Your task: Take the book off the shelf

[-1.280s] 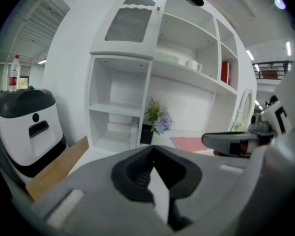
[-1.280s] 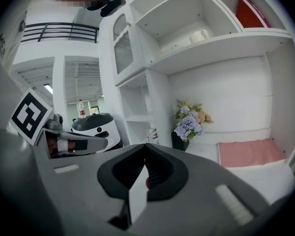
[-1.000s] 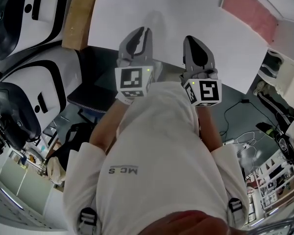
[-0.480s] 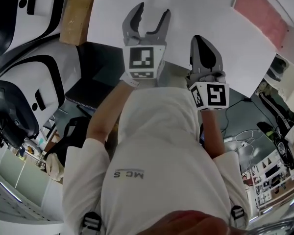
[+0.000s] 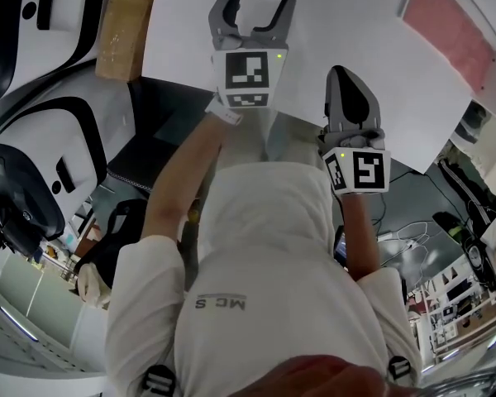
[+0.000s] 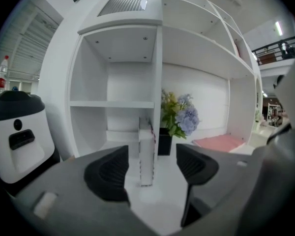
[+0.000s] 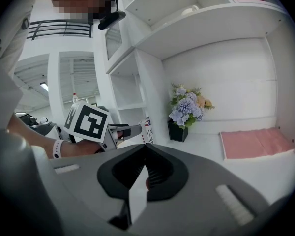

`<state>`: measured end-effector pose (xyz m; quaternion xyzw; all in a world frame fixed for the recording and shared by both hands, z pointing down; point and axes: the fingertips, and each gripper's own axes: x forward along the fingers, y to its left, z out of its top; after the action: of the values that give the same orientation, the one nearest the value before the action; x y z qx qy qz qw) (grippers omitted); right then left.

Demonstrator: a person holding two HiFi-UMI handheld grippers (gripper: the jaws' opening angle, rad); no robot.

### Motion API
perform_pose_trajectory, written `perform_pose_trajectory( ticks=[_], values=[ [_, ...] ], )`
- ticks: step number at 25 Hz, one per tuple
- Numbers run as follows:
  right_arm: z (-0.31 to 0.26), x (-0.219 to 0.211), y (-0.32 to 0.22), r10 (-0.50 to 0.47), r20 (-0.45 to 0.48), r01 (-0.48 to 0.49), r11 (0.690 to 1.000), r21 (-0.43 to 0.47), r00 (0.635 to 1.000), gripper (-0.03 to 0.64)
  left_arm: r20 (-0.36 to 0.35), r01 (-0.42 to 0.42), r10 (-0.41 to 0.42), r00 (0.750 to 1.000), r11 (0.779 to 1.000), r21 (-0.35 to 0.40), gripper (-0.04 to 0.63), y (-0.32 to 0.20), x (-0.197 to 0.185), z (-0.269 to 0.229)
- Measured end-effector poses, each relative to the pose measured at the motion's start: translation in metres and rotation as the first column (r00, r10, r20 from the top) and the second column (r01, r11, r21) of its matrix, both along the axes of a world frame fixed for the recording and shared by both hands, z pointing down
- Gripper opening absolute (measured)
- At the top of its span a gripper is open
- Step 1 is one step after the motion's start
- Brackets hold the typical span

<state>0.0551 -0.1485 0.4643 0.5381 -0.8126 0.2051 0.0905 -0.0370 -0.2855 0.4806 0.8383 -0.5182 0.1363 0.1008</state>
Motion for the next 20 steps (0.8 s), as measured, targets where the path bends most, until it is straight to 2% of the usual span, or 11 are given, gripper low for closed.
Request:
perform_pose_trajectory(
  ticks=[5,9,13,20],
  values=[
    [0.002,-0.007,-0.006,-0.002,0.025,0.001,1.0,0.005,1.0,-0.005,-0.016,-0.007,0.007,1.0,1.0,0.024,0.311,-0.019,0.004,0.009],
    [0.007,-0.009,-0.004,-0.025,0.021,0.025,1.0,0.002,0.999,-0.005,-0.023,-0.006,0.006,1.0,1.0,-0.002,0.312,-0.037,0.01,0.024],
    [0.01,-0.009,-0.001,-0.032,0.02,0.032,0.999,-0.005,0.999,-0.003,-0.009,-0.005,0.005,1.0,1.0,0.008,0.311,-0.051,0.012,0.036],
    [0.022,-0.003,0.004,-0.004,0.023,0.005,0.999,-0.035,1.0,-0.005,-0.004,0.021,-0.021,1.0,1.0,0.007,0.281,-0.07,0.005,0.055]
  ],
)
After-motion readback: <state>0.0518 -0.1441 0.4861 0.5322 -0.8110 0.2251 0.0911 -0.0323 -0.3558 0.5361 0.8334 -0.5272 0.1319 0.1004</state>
